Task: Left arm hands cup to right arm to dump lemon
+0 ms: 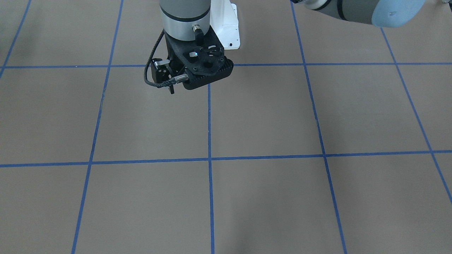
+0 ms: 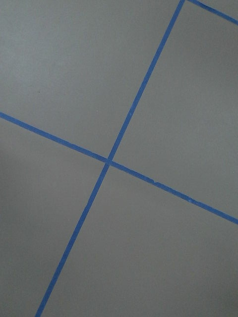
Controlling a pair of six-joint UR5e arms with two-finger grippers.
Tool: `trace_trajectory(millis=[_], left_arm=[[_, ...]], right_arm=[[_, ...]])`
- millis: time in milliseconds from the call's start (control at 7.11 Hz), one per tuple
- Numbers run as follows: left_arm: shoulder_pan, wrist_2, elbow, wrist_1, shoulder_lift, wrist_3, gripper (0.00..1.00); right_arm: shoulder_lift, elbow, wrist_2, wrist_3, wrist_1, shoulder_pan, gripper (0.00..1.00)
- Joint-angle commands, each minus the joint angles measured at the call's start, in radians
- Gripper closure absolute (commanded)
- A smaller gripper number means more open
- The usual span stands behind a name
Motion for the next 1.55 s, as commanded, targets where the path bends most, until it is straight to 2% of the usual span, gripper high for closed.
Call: trace_trajectory(millis=[0, 281, 562, 844, 1406], left_arm=[[0.000, 0.000, 0.002, 0.000, 0.002, 0.006, 0.00], [-0.002, 0.000, 0.002, 0.000, 0.005, 0.008, 0.00], [0.000, 0.000, 0.003, 0.000, 0.012, 0.013, 0.00], [0.001, 0.000, 0.005, -0.001, 0.021, 0.014, 0.00], [0.000, -0.001, 0.005, -0.008, 0.041, 0.028, 0.00]], right_arm=[[-0.002, 0.039, 0.000, -0.188, -0.012, 0.001, 0.59], [-0.003, 0.056, 0.007, -0.386, -0.024, 0.001, 0.58], [-0.026, 0.193, 0.005, -0.620, -0.185, 0.001, 0.55], [-0.023, 0.211, 0.005, -0.853, -0.204, -0.001, 0.55], [-0.011, 0.480, 0.022, -1.240, -0.539, -0.031, 0.55]])
